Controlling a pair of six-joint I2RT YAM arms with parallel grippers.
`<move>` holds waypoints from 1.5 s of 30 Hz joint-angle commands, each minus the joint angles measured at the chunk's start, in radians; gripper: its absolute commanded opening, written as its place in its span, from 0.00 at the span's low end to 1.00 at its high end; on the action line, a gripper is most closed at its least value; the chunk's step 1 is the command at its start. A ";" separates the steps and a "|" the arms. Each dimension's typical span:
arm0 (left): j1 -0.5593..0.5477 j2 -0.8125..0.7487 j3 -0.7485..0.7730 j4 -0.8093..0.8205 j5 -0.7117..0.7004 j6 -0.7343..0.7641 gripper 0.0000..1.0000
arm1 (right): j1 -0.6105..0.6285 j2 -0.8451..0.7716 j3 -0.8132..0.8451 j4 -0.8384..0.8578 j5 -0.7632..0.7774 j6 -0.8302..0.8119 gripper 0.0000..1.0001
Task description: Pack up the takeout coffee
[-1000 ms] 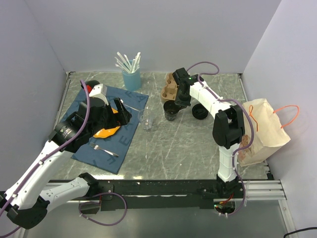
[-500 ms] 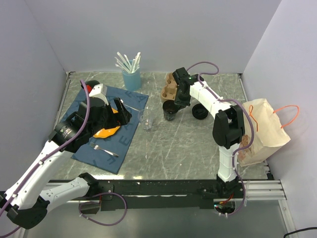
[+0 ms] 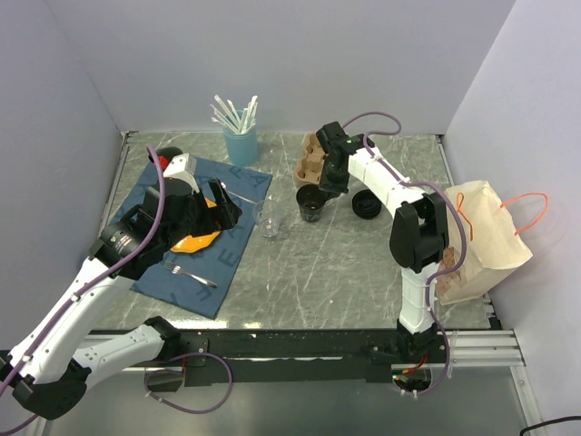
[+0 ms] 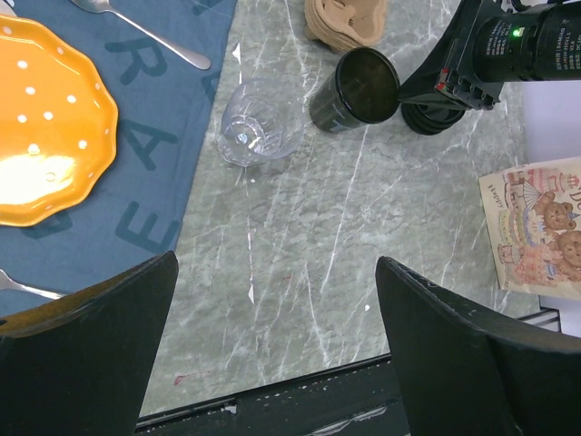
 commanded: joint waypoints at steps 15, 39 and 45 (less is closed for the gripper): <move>-0.002 -0.015 -0.006 0.035 0.001 0.006 0.97 | -0.007 0.007 0.033 -0.013 0.017 0.010 0.20; -0.002 -0.006 -0.009 0.041 -0.001 0.001 0.97 | -0.007 0.020 0.067 -0.028 0.031 0.012 0.22; -0.002 -0.006 -0.009 0.043 0.001 -0.001 0.97 | -0.007 0.022 0.073 -0.027 0.026 0.004 0.17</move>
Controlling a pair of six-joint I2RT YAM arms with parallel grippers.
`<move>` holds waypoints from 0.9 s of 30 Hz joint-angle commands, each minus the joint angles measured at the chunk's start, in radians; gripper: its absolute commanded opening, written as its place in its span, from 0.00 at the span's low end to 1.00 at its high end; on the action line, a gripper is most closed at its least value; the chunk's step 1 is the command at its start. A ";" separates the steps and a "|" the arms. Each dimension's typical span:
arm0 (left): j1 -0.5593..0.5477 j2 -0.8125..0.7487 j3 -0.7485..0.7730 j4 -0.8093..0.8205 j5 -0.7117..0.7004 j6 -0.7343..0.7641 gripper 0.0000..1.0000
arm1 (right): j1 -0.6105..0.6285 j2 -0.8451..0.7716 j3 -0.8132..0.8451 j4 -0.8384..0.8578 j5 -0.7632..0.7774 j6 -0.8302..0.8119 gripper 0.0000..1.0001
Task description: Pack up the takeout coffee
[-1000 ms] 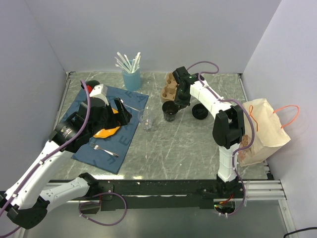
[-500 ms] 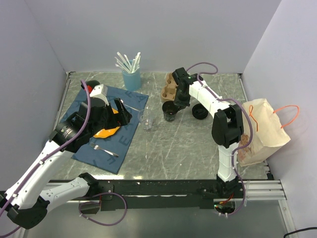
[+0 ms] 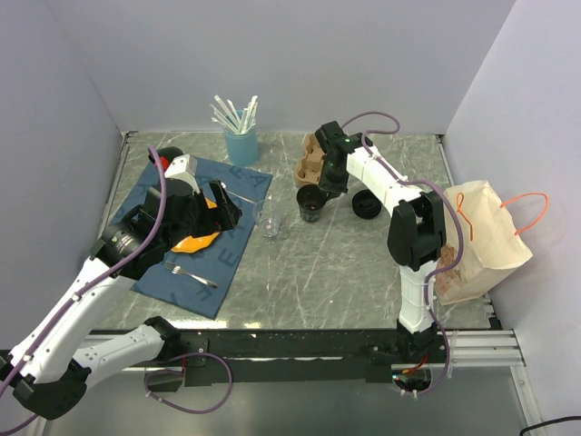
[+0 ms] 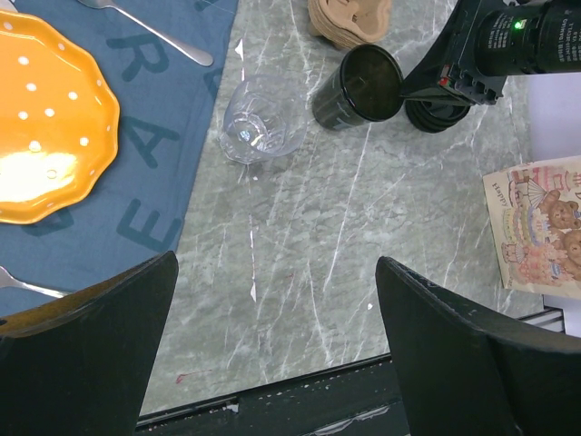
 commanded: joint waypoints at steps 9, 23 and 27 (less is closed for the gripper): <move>-0.002 -0.007 0.000 0.041 -0.001 0.000 0.97 | -0.007 -0.004 0.035 -0.001 0.019 0.001 0.09; -0.002 -0.007 -0.011 0.050 0.004 -0.002 0.97 | -0.006 -0.079 -0.017 0.058 -0.031 0.013 0.00; -0.002 -0.003 -0.008 0.053 0.009 0.000 0.97 | -0.006 -0.093 -0.043 0.072 -0.043 0.016 0.00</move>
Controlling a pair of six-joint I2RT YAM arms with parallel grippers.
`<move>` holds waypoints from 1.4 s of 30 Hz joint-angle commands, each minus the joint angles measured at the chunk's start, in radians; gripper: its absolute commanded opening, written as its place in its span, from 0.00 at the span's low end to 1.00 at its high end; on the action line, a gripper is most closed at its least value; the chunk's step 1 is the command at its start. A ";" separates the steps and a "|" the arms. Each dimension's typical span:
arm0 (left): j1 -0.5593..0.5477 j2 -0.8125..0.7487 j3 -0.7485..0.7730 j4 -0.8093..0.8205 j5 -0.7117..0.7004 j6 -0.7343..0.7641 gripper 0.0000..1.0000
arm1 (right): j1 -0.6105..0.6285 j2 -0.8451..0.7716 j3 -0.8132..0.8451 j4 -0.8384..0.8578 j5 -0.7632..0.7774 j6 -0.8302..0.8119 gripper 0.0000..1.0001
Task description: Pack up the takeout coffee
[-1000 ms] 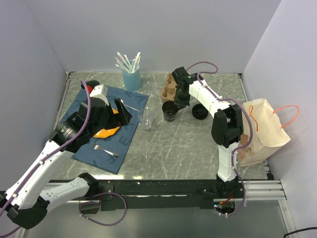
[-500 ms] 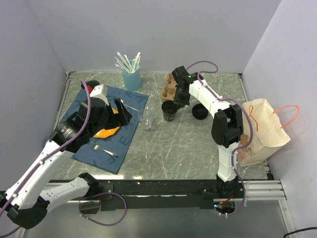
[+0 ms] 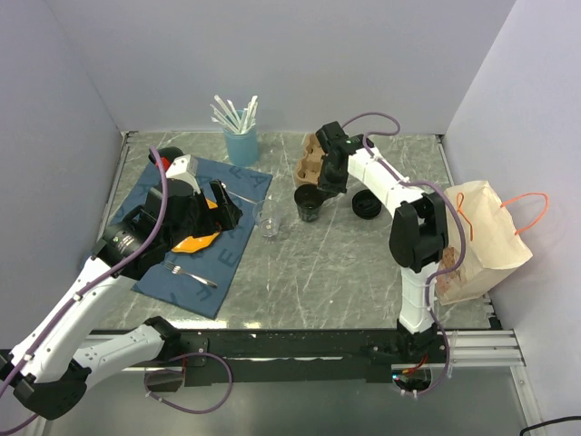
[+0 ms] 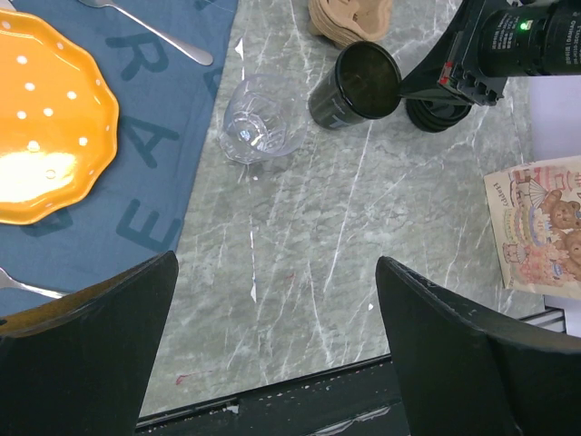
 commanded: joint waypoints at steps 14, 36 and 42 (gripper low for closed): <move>-0.002 0.002 0.000 0.056 0.016 0.003 0.97 | -0.029 -0.176 -0.149 0.155 -0.077 0.062 0.00; -0.002 0.026 0.014 0.054 0.004 0.015 0.97 | -0.078 -0.274 -0.293 0.307 -0.201 0.089 0.00; -0.002 0.032 0.012 0.053 0.007 0.009 0.97 | -0.079 -0.289 -0.306 0.336 -0.229 0.106 0.00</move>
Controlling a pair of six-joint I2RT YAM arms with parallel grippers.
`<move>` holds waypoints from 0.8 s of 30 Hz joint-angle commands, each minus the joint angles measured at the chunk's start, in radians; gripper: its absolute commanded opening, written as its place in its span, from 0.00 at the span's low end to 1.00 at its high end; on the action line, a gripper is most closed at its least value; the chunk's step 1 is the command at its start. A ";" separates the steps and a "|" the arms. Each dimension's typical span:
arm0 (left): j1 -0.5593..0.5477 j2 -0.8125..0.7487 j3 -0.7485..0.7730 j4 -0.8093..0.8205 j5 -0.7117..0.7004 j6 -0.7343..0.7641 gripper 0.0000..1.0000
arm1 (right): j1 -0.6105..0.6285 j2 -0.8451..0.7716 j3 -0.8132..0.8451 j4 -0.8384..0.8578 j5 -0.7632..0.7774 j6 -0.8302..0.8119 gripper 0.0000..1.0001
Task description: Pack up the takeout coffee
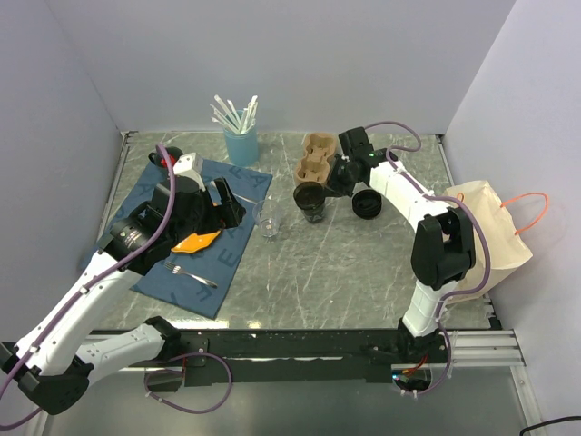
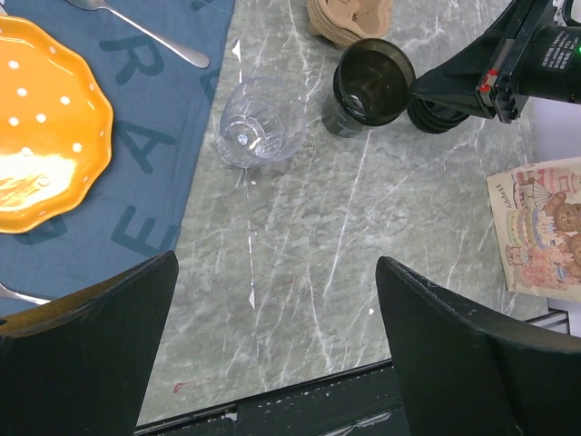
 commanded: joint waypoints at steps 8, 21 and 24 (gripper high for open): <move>-0.002 0.015 0.030 0.011 0.008 0.002 0.97 | -0.012 -0.088 0.057 0.030 -0.016 0.015 0.00; -0.002 0.046 0.064 -0.002 0.006 0.007 0.97 | -0.018 -0.165 0.118 -0.012 -0.034 -0.001 0.00; -0.002 0.053 0.073 -0.006 0.006 0.005 0.97 | -0.017 -0.194 0.113 -0.018 -0.065 -0.004 0.00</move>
